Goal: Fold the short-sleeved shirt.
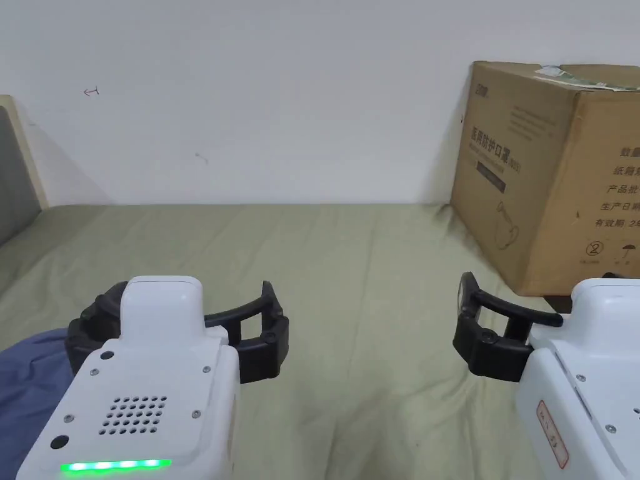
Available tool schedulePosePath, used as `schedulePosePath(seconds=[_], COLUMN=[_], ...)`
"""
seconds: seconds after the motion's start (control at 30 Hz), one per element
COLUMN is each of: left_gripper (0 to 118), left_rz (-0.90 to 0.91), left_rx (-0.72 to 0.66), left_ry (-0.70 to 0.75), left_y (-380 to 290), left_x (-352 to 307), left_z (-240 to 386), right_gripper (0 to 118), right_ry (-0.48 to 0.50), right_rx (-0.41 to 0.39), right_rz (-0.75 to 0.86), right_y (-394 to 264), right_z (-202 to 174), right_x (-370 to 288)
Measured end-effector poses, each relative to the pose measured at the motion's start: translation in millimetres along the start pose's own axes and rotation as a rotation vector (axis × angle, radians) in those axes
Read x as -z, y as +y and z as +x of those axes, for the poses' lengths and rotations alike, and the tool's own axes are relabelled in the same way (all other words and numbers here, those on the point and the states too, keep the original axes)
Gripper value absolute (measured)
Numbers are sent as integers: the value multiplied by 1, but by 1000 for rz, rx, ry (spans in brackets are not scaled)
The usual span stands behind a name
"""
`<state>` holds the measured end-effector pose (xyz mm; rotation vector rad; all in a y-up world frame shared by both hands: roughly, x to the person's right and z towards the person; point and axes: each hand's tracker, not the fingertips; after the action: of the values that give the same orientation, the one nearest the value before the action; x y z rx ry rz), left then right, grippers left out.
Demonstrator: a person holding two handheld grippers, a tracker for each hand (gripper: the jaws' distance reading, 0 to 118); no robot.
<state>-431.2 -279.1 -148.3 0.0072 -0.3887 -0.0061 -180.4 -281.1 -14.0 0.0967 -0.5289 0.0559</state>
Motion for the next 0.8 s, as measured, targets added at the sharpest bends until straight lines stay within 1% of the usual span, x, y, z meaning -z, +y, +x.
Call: schedulePosePath(seconds=[0.17,0.37,0.43,0.47,0.5,0.53,0.57,0.6,0.63,0.67,0.7,0.73,0.77,0.8], left_gripper=[118,118,118,118,118,118,118,118,118,118,118,118,118,118], left_rz=[5,0,-16,-3,29,60,102,178,247,337,394,423,448,428], left_rx=[-6,-1,26,82,172,303,499,714,899,1121,1333,1459,1512,1437], left_ry=[8,13,-15,-18,8,60,114,133,154,169,193,218,223,182], left_y=[-1,-3,-1,1,2,2,0,-6,-13,-25,-36,-43,-46,-42], left_x=[-1,0,0,0,0,0,1,0,0,0,1,4,6,5], left_z=[-1,-1,0,5,11,20,32,43,50,56,61,63,64,65], right_gripper=[118,118,118,118,118,118,118,118,118,118,118,118,118,118], right_ry=[-4,2,1,2,-13,-42,-55,-17,-6,-37,-107,-163,-203,-210], right_rx=[7,33,80,177,287,452,713,1079,1335,1562,1695,1725,1674,1587], right_rz=[-6,-9,-7,-17,-41,-84,-158,-243,-330,-417,-487,-503,-493,-484], right_y=[0,-2,-3,-6,-8,-12,-22,-37,-55,-78,-99,-111,-118,-119], right_z=[0,4,8,13,19,26,36,51,61,66,67,69,71,73], right_x=[0,-1,-2,-2,-2,-1,0,3,6,9,8,4,1,-1])
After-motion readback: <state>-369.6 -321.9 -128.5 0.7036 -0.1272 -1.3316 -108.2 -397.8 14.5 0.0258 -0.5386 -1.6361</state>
